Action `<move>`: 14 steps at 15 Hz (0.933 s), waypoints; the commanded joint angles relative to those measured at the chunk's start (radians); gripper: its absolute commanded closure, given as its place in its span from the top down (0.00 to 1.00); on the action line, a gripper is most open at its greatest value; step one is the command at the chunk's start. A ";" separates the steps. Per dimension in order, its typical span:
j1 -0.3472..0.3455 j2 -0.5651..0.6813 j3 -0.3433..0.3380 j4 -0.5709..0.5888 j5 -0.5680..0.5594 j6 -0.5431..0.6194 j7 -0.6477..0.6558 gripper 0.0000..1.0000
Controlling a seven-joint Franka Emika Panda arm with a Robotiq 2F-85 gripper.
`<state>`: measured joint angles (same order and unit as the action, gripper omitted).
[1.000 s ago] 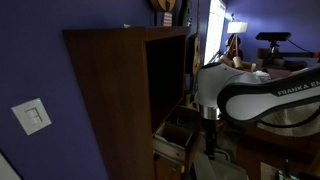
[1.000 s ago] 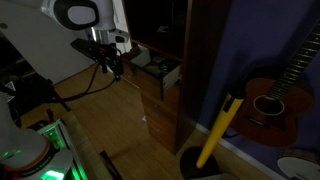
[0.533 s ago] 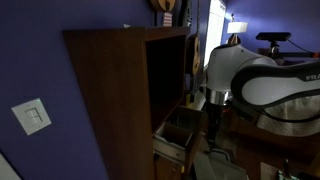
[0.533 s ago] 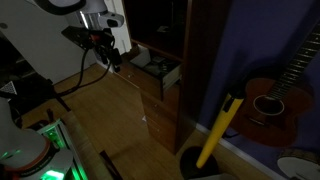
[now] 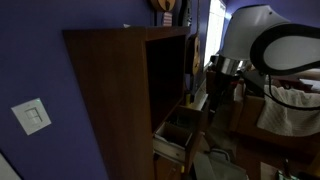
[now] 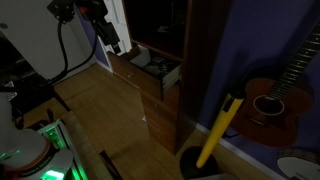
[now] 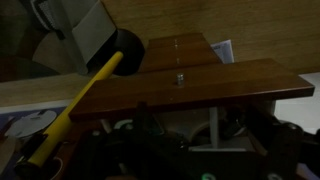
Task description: Open the top drawer
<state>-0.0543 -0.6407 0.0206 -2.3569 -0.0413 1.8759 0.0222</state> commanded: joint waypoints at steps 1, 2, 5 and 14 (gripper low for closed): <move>-0.026 -0.003 0.004 0.069 -0.055 -0.037 0.048 1.00; -0.032 0.002 0.007 0.090 -0.067 -0.041 0.058 1.00; -0.044 0.015 0.003 0.135 -0.088 -0.046 0.073 1.00; -0.049 0.062 -0.008 0.219 -0.091 -0.043 0.068 1.00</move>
<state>-0.1053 -0.6139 0.0150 -2.1807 -0.1103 1.8645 0.0744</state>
